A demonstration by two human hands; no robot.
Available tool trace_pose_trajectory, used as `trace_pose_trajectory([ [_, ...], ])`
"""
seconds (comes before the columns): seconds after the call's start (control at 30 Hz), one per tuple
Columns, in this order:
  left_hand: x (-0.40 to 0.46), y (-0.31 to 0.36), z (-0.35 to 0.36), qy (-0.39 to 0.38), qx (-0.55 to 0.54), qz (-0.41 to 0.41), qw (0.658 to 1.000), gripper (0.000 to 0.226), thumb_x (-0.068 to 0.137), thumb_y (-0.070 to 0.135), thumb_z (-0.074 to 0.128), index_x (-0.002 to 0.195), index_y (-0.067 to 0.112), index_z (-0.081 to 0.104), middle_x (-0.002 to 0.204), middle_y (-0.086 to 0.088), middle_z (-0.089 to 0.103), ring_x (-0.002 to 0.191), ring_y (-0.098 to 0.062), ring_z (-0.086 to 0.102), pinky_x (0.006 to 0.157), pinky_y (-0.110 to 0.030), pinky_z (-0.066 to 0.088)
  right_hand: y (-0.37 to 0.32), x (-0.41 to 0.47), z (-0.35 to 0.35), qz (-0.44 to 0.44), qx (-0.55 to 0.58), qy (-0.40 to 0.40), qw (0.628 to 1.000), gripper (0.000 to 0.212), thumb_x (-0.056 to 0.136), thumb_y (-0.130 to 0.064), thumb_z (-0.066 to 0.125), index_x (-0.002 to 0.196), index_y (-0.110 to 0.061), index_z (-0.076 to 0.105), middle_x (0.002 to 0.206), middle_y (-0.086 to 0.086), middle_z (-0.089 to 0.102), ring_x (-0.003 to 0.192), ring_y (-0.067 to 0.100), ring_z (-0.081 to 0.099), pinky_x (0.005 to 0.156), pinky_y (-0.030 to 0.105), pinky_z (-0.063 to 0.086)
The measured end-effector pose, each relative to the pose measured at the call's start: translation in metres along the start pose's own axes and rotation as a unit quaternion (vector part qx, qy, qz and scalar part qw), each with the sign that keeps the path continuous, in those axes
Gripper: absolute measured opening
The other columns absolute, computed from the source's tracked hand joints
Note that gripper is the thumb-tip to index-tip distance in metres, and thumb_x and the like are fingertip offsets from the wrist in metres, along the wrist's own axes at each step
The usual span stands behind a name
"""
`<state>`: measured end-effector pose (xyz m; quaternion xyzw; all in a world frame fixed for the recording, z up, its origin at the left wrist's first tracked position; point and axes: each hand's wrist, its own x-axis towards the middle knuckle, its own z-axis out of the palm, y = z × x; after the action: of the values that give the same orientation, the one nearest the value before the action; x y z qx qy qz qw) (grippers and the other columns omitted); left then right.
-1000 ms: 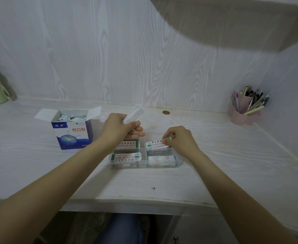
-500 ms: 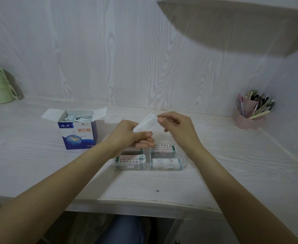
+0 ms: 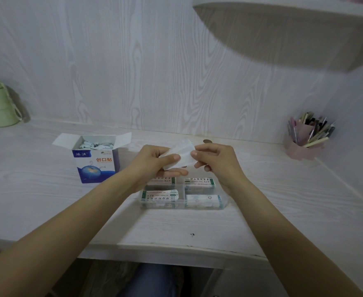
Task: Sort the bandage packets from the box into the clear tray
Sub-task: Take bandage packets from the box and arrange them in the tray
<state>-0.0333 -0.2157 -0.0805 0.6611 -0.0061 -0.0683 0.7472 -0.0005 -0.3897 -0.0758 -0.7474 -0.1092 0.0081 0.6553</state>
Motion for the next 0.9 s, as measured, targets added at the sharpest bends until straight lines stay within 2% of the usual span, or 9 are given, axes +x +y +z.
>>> trace_pose_trajectory([
  [0.1, -0.001, 0.001, -0.002, 0.005, -0.008, -0.003, 1.0, 0.015, 0.09, 0.007, 0.058, 0.102, 0.004, 0.066, 0.098, -0.013, 0.073, 0.086, -0.028, 0.072, 0.072, -0.026, 0.059, -0.002, -0.002, 0.003, 0.026, 0.018, -0.011, 0.999, 0.012, 0.081, -0.009, 0.073, 0.092, -0.006, 0.07, 0.074, 0.0, 0.07, 0.053, 0.011, 0.063, 0.046, 0.018, 0.039],
  [0.2, -0.003, 0.001, -0.007, -0.009, -0.021, -0.001, 1.0, 0.022, 0.095, 0.017, 0.052, 0.11, 0.005, 0.064, 0.105, -0.009, 0.072, 0.093, -0.027, 0.07, 0.082, -0.028, 0.056, -0.004, -0.005, 0.007, 0.047, 0.047, -0.002, 0.998, 0.006, 0.082, -0.008, 0.071, 0.084, -0.011, 0.067, 0.071, -0.001, 0.069, 0.051, 0.015, 0.065, 0.043, 0.019, 0.042],
  [0.27, -0.004, 0.002, -0.012, -0.005, -0.028, 0.007, 1.0, 0.023, 0.096, 0.017, 0.051, 0.11, 0.004, 0.064, 0.105, -0.01, 0.072, 0.094, -0.027, 0.07, 0.085, -0.028, 0.055, -0.004, -0.005, 0.009, 0.055, 0.071, -0.002, 0.996, 0.006, 0.083, -0.007, 0.07, 0.082, -0.009, 0.065, 0.072, 0.003, 0.068, 0.054, 0.017, 0.068, 0.046, 0.02, 0.048],
  [0.43, -0.012, 0.001, -0.025, 0.028, -0.011, 0.028, 0.999, 0.017, 0.09, 0.009, 0.058, 0.102, -0.001, 0.066, 0.098, -0.018, 0.072, 0.088, -0.027, 0.071, 0.078, -0.025, 0.057, -0.002, -0.007, 0.019, 0.071, 0.132, -0.016, 0.989, 0.004, 0.085, -0.006, 0.067, 0.085, -0.003, 0.065, 0.078, 0.012, 0.068, 0.065, 0.019, 0.07, 0.062, 0.02, 0.057],
  [0.5, -0.013, 0.0, -0.03, 0.039, 0.017, 0.036, 0.998, 0.016, 0.089, 0.008, 0.061, 0.099, -0.002, 0.068, 0.095, -0.018, 0.072, 0.087, -0.026, 0.072, 0.077, -0.025, 0.058, -0.003, -0.007, 0.023, 0.099, 0.207, -0.028, 0.973, 0.011, 0.088, -0.009, 0.064, 0.085, 0.001, 0.065, 0.077, 0.011, 0.068, 0.068, 0.016, 0.07, 0.067, 0.018, 0.057],
  [0.6, -0.017, -0.001, -0.037, 0.039, 0.054, 0.054, 0.996, 0.013, 0.086, 0.005, 0.063, 0.095, -0.002, 0.07, 0.089, -0.016, 0.073, 0.083, -0.022, 0.072, 0.078, -0.023, 0.057, -0.004, -0.006, 0.029, 0.168, 0.291, -0.037, 0.941, 0.019, 0.088, -0.013, 0.063, 0.08, 0.005, 0.064, 0.077, 0.014, 0.068, 0.068, 0.017, 0.069, 0.064, 0.018, 0.057],
  [0.7, -0.021, -0.002, -0.044, 0.036, 0.075, 0.074, 0.994, 0.015, 0.084, 0.0, 0.063, 0.097, -0.002, 0.07, 0.087, -0.01, 0.074, 0.083, -0.015, 0.072, 0.074, -0.016, 0.055, -0.003, -0.005, 0.037, 0.206, 0.273, -0.061, 0.938, 0.012, 0.086, 0.006, 0.059, 0.094, 0.015, 0.06, 0.093, 0.021, 0.063, 0.08, 0.019, 0.065, 0.072, 0.022, 0.058],
  [0.77, -0.024, -0.003, -0.049, 0.037, 0.084, 0.077, 0.993, 0.019, 0.083, -0.001, 0.064, 0.101, -0.001, 0.07, 0.091, -0.007, 0.074, 0.086, -0.014, 0.071, 0.075, -0.014, 0.053, -0.002, -0.006, 0.041, 0.218, 0.253, -0.064, 0.94, 0.014, 0.085, 0.011, 0.058, 0.097, 0.017, 0.058, 0.092, 0.02, 0.062, 0.08, 0.02, 0.063, 0.074, 0.023, 0.057],
  [0.9, -0.029, -0.01, -0.056, 0.041, 0.109, 0.08, 0.99, 0.023, 0.082, 0.0, 0.066, 0.104, 0.005, 0.07, 0.096, -0.002, 0.073, 0.091, -0.007, 0.068, 0.081, -0.014, 0.052, -0.002, -0.01, 0.046, 0.239, 0.208, -0.066, 0.946, 0.007, 0.084, 0.007, 0.061, 0.091, 0.008, 0.064, 0.077, 0.014, 0.065, 0.061, 0.014, 0.064, 0.058, 0.017, 0.056],
])
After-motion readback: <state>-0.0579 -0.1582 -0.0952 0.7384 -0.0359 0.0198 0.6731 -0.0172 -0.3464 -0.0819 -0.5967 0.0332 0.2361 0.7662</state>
